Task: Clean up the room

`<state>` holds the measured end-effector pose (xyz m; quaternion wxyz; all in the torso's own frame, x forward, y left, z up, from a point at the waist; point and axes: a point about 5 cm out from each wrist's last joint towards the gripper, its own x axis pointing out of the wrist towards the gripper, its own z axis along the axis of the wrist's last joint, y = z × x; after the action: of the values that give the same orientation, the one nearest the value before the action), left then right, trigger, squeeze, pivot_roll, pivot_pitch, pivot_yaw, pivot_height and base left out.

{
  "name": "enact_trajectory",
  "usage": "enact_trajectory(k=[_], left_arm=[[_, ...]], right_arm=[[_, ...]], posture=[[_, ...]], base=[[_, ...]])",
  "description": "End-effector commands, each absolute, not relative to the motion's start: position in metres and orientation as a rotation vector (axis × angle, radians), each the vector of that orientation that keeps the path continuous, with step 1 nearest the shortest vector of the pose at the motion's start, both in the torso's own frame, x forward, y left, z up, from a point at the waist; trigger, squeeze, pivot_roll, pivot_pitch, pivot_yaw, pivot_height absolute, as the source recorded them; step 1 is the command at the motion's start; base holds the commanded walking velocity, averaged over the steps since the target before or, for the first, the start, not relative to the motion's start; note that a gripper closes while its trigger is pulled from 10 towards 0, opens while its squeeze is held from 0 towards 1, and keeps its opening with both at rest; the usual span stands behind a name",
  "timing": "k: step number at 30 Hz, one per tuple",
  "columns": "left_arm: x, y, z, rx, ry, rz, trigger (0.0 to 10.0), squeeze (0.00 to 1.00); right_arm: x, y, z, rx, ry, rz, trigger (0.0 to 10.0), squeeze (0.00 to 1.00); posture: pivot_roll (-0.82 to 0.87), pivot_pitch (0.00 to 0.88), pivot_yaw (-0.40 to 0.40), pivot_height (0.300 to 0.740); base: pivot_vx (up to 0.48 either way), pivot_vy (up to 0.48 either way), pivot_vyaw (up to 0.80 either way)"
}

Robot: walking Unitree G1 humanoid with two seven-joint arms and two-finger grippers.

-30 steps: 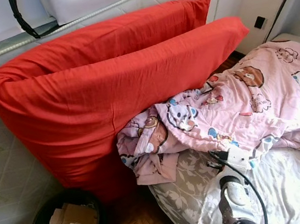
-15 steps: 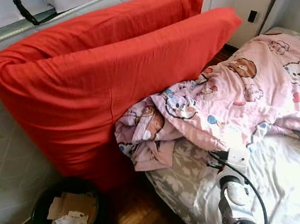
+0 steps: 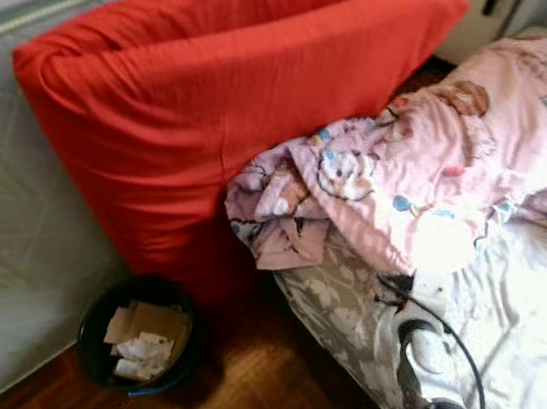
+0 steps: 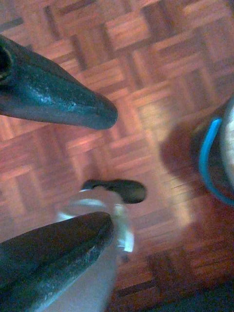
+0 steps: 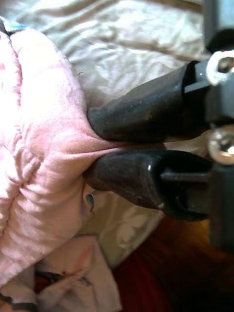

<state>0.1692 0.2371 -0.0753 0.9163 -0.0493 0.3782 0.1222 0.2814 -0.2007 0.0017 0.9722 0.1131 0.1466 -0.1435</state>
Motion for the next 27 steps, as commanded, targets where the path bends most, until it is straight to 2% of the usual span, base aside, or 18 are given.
enact_trajectory(k=[1, 27], left_arm=[[0.1508, 0.2342, -0.0846, -0.112, 0.843, 0.256, 10.0, 0.00], [0.1551, 0.2326, -0.0828, -0.107, 0.823, 0.246, 10.0, 0.00]], right_arm=[[0.2772, -0.2056, -0.0006, 0.220, 0.298, -0.304, 10.0, 0.00], [0.2806, -0.2007, 0.0053, 0.205, 0.251, -0.271, 10.0, 0.00]], posture=[[0.03, 0.191, -0.030, 0.740], [0.03, 0.182, -0.029, 0.740]], base=[[-0.296, 0.000, 0.00], [-0.293, 0.000, 0.00]])
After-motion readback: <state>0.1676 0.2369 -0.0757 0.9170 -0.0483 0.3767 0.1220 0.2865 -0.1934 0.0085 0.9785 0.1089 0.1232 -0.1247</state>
